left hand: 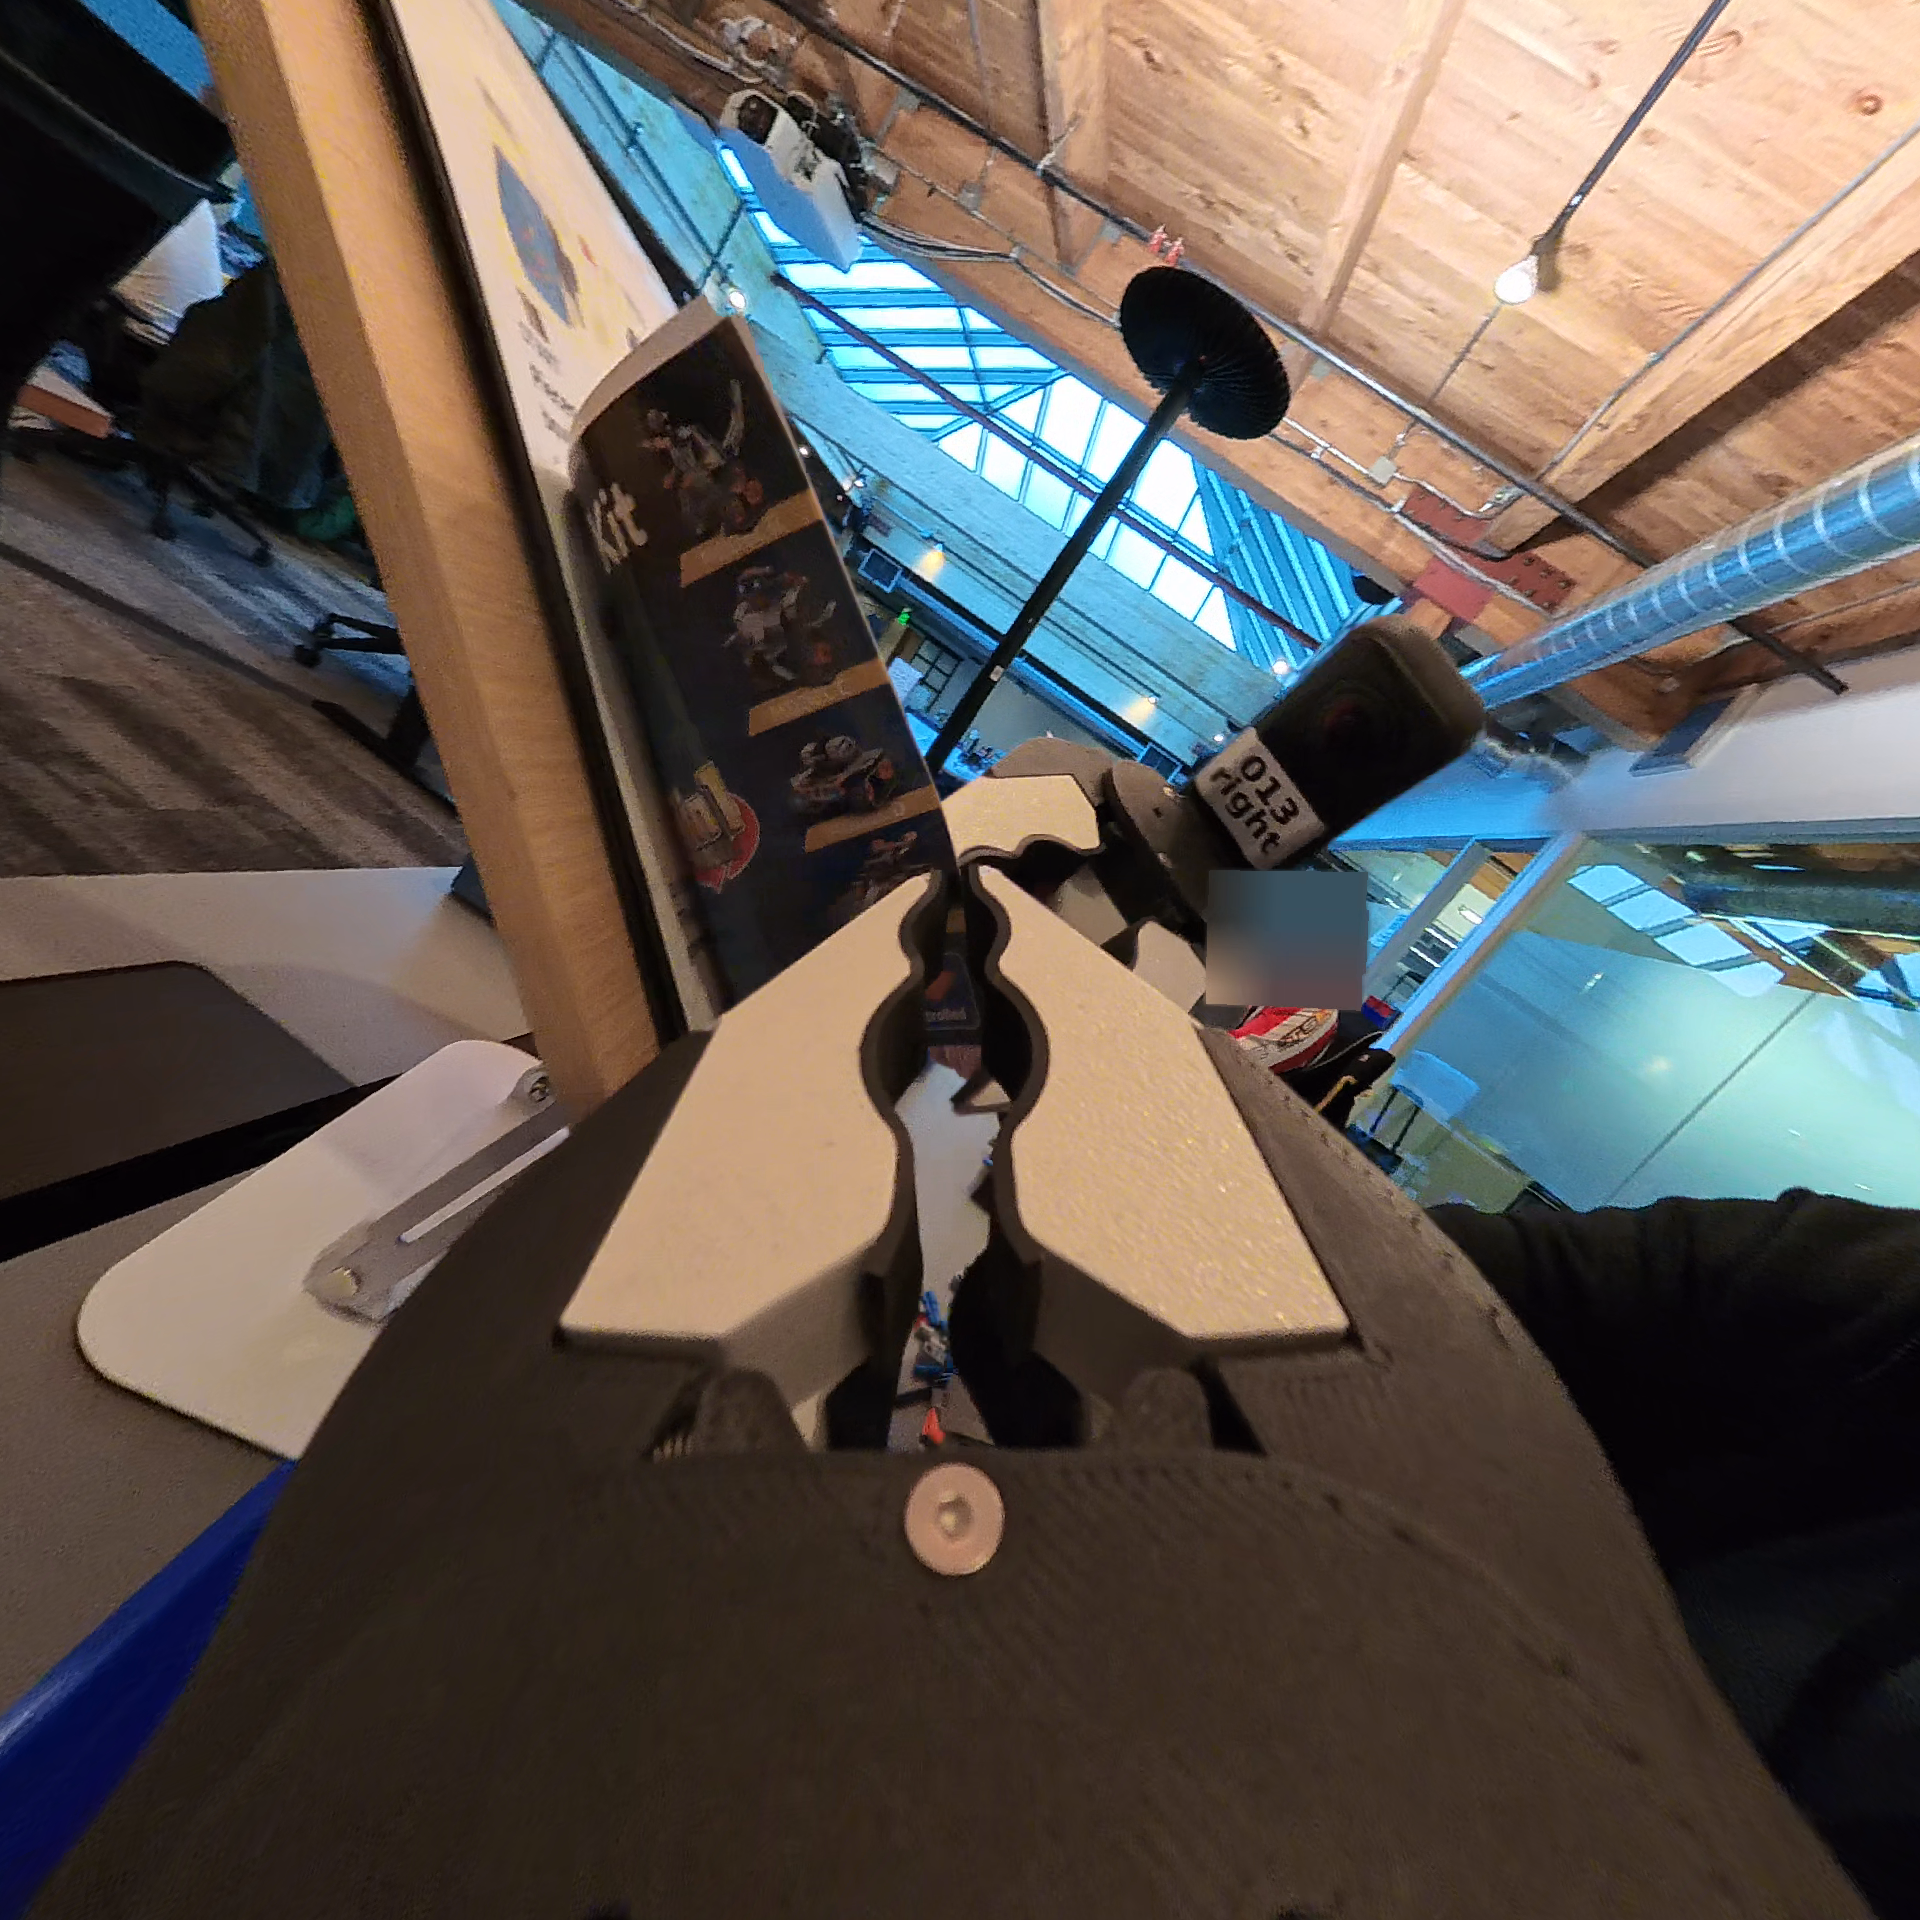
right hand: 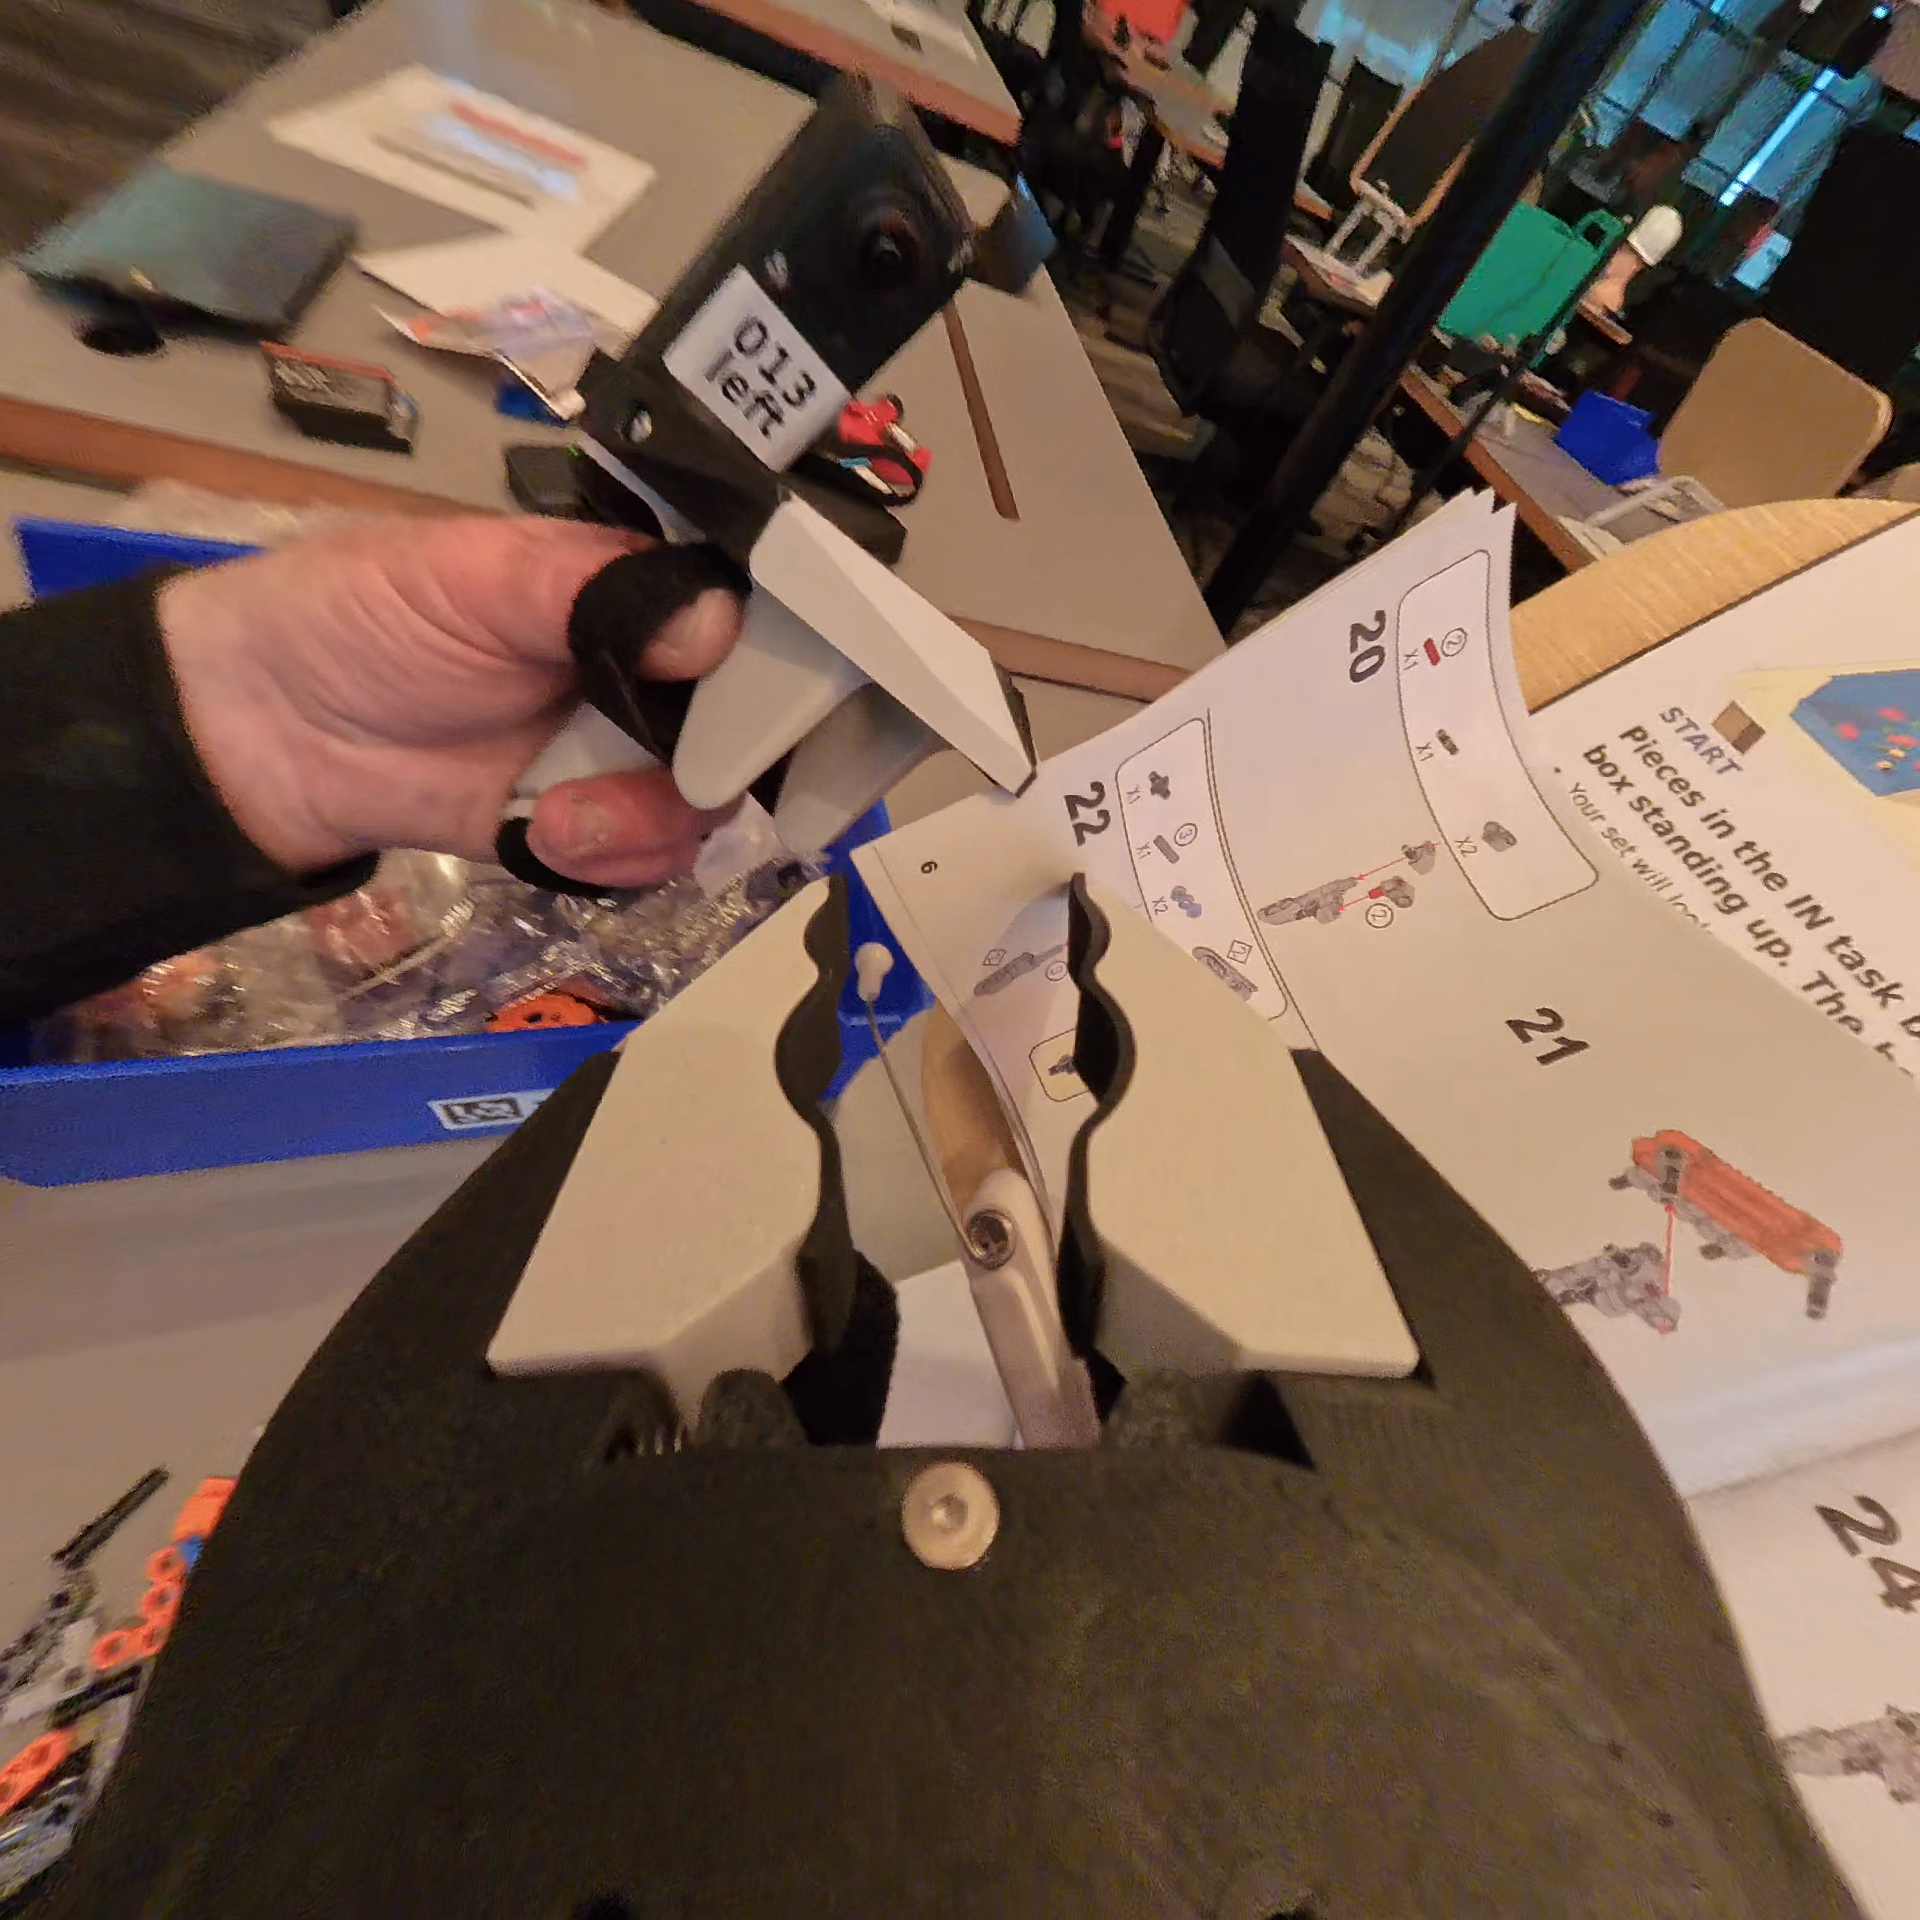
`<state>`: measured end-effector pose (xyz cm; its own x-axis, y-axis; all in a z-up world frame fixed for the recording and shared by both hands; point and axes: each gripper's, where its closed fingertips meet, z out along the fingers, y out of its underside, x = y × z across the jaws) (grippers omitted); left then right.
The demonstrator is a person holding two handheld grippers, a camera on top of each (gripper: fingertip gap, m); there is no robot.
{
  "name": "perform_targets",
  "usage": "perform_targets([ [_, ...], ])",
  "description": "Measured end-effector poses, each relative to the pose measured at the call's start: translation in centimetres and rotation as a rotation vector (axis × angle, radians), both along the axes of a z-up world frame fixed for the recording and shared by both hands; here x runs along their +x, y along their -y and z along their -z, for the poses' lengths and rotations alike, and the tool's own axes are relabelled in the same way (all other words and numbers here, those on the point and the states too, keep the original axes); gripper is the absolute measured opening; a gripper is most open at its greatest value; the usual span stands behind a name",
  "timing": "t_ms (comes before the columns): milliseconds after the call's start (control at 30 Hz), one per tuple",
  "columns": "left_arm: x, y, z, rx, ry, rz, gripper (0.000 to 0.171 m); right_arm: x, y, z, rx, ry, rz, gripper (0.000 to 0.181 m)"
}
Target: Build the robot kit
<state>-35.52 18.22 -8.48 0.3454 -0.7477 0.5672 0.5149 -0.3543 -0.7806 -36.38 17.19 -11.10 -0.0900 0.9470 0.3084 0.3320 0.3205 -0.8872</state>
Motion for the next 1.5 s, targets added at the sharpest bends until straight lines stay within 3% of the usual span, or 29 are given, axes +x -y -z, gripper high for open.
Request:
perform_targets([
  [233, -0.1, 0.4, -0.6, 0.027, 0.046, 0.026, 0.0, 0.5, 0.8, -1.0, -0.15, -0.054, -0.103, 0.027],
  [467, -0.2, 0.6, -0.7, 0.036, 0.076, 0.047, 0.0, 0.7, 1.7, -1.6, -0.321, -0.096, -0.209, 0.035],
  [933, 0.0, 0.2, -0.5, 0.023, 0.082, 0.041, 0.0, 0.0, 0.4, -1.2, -0.188, -0.077, -0.061, 0.023],
  [1067, -0.1, 0.3, -0.5, 0.023, 0.079, 0.038, 0.0, 0.3, 0.1, -1.3, -0.198, -0.085, -0.06, 0.001],
  [1167, 0.0, 0.2, -0.4, 0.019, 0.072, 0.036, 0.0, 0.6, -0.1, -1.1, -0.187, -0.065, -0.045, 0.0],
  [1500, -1.9, -0.1, 0.6, -0.016, 0.06, -0.035, 0.0, 7.1, -3.7, -4.7, -0.211, -0.16, 0.119, 0.0],
])
